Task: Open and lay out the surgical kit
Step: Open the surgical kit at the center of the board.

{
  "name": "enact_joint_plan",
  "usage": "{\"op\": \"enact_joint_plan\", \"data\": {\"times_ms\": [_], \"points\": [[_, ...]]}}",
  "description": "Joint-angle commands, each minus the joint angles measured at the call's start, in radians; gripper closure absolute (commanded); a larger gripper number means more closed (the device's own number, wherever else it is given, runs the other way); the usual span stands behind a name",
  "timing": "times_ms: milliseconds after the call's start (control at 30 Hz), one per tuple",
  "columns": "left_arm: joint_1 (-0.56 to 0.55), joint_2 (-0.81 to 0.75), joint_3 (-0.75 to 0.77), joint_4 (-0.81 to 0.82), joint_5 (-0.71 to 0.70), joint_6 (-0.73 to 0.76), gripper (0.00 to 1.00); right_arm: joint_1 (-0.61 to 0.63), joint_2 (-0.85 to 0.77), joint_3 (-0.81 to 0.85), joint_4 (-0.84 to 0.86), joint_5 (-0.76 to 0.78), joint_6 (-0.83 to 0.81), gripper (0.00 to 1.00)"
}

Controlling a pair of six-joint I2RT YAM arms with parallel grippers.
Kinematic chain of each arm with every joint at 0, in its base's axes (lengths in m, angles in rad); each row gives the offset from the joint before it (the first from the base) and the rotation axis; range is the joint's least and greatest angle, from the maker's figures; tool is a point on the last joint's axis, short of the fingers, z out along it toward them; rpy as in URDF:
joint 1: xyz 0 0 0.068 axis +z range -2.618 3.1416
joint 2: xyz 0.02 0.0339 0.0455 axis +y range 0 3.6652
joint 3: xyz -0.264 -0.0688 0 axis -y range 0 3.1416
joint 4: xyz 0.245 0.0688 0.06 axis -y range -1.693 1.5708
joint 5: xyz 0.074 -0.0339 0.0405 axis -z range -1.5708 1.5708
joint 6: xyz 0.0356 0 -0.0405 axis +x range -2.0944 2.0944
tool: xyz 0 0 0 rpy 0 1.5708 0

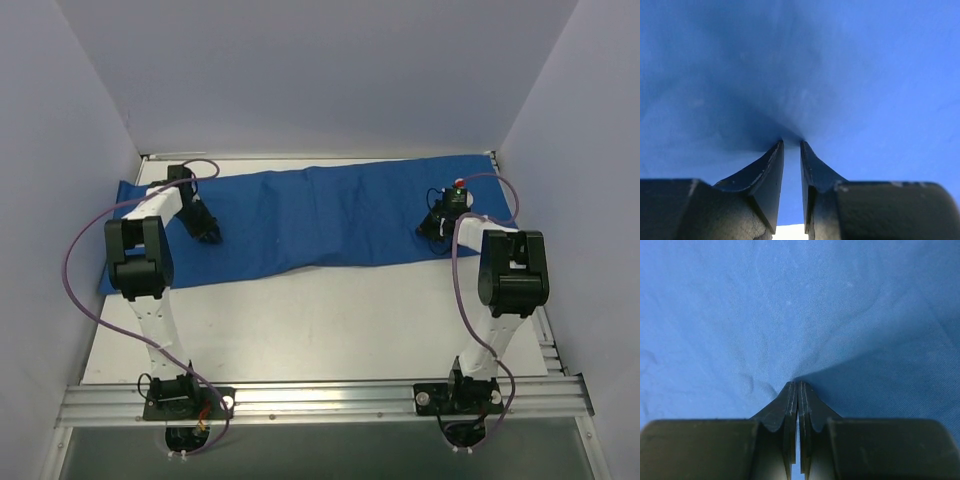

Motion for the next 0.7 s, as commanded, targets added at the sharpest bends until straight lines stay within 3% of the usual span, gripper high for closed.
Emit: {"op": "enact_joint_plan", "data": {"times_ms": [0,333,667], "points": [[0.01,0.055,0.09,-0.06,-0.037,0.037,0.7,-0.002,0.043,-0.075,-0.072,0.042,0.036,1.0],[0.014,0.063,-0.012,-0.117,-0.074,0.06,0.69,-0.004,-0.045,-0.208,-0.335,0.035,0.048,1.0],[-0.013,0.012,-0.114,-0.11,-0.1,0.126,0.67,0.019,-0.16,-0.371,-0.492,0.031,0.052,1.0]]}}
